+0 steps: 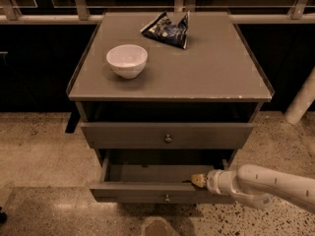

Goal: Open middle drawer

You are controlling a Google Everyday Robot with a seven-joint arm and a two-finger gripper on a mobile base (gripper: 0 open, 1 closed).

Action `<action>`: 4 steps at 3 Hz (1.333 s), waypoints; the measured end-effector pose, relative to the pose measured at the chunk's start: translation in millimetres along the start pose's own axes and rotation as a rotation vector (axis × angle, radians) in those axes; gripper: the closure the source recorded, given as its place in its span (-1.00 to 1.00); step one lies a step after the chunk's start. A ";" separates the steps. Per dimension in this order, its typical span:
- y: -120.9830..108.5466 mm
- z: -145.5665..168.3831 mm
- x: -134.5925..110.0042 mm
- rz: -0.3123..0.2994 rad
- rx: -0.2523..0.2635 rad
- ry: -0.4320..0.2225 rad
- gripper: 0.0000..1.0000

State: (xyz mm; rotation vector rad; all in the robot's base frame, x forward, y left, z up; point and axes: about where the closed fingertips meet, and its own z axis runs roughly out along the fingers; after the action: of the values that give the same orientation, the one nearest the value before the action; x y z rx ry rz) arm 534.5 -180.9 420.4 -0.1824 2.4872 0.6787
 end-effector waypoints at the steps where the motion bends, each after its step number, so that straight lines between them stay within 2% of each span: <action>1: 2.4 -6.0 17.6 0.033 -0.021 0.015 1.00; 2: 3.0 -6.4 17.9 0.034 -0.022 0.016 1.00; 3: 9.7 -21.2 53.4 0.088 -0.069 0.042 1.00; 4: 10.8 -21.5 50.7 0.088 -0.070 0.042 1.00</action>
Offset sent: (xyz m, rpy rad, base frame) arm -0.2291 -0.0194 -0.0328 0.3494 0.3137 -0.0471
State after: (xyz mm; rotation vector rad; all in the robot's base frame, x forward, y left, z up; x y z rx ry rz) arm 478.9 -181.7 413.0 -0.1141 2.5253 0.8064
